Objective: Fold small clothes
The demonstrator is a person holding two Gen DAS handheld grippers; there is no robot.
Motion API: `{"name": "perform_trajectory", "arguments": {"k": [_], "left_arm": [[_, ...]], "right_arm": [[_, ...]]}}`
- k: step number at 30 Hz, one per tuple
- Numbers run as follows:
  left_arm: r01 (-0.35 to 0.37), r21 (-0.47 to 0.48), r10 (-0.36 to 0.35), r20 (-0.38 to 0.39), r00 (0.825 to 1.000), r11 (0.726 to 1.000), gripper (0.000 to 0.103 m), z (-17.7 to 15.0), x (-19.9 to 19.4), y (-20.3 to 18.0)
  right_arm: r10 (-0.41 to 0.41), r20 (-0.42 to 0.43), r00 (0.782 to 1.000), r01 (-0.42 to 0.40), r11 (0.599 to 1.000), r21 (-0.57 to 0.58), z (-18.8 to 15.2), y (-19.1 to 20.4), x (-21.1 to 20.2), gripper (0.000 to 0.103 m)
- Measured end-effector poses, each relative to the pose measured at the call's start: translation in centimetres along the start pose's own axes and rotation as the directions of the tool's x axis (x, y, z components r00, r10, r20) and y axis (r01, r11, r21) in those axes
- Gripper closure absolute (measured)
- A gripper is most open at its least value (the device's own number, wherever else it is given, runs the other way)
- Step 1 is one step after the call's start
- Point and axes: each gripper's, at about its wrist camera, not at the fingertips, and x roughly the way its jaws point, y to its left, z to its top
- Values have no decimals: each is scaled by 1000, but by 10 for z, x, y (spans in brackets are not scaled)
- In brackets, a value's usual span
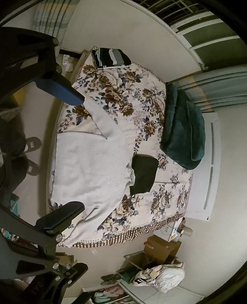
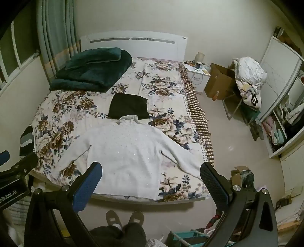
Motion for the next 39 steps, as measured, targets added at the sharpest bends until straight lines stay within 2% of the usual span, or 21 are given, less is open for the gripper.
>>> {"name": "perform_trajectory", "arguments": {"k": [31, 35, 39], "left_arm": [[2, 1, -2, 12, 1000, 1000, 0, 0, -1, 0], [2, 2, -2, 14, 1000, 1000, 0, 16, -6, -7], [2, 4, -2, 14, 1000, 1000, 0, 14, -6, -6]], "right_arm": [[4, 16, 1000, -4, 1000, 4, -1, 0, -14, 0], [4, 18, 1000, -4, 1000, 4, -1, 1, -14, 0], [4, 19, 1000, -4, 1000, 5, -1, 1, -15, 0]]}}
